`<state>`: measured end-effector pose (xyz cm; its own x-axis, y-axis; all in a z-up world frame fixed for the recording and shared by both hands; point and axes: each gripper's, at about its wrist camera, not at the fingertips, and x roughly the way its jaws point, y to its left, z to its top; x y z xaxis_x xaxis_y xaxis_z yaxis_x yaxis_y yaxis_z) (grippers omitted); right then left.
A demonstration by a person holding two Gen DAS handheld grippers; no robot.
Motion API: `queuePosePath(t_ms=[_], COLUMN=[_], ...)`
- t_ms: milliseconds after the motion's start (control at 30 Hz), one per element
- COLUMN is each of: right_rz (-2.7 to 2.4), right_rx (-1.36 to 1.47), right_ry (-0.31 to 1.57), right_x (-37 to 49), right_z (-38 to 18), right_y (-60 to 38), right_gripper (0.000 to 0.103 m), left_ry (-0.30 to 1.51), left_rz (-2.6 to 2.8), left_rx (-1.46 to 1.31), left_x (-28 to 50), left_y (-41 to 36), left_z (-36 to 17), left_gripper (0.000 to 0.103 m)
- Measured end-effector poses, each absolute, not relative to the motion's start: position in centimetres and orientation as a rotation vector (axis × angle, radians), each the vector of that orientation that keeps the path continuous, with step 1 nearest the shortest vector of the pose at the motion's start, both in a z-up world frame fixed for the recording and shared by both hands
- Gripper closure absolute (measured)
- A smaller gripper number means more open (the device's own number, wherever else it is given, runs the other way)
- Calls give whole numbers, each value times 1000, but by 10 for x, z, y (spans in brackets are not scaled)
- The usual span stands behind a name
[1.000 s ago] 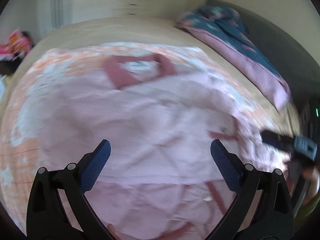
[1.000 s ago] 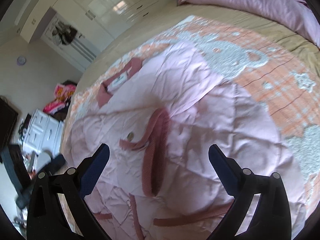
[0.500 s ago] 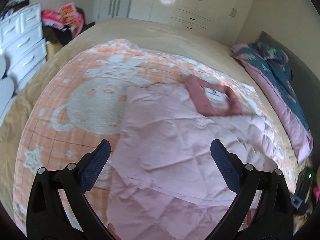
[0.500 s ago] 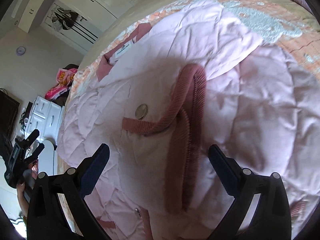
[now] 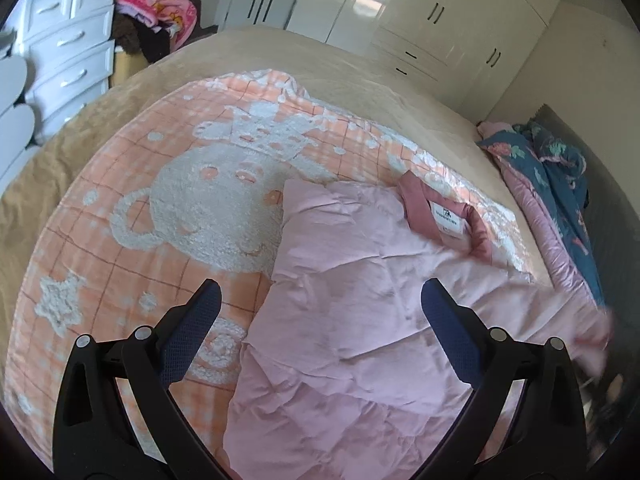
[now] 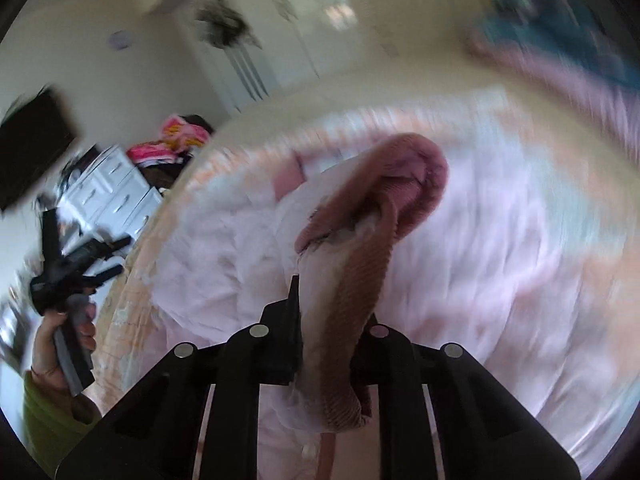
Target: Fold large clothes
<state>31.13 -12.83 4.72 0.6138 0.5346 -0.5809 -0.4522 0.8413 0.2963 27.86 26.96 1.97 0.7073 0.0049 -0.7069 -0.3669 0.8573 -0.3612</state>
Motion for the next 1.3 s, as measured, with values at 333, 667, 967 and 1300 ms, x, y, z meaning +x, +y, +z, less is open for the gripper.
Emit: queuePosePath(t_ms=[333, 667, 967, 1300], right_rz=[485, 429, 383, 311], right_rx=[-58, -19, -48, -110], right_ry=[687, 798, 815, 743], right_x=[367, 387, 389, 380], right_z=[60, 7, 0, 16], right_y=[-122, -126, -124, -133], right_gripper=[88, 86, 73, 48], left_ry=[761, 815, 847, 960], left_rz=[153, 92, 29, 46], left_rx=[-470, -381, -412, -358], left_x=[292, 309, 317, 326], left_y=[247, 212, 201, 187], left_z=[18, 3, -12, -48], left_gripper=[9, 9, 43, 43])
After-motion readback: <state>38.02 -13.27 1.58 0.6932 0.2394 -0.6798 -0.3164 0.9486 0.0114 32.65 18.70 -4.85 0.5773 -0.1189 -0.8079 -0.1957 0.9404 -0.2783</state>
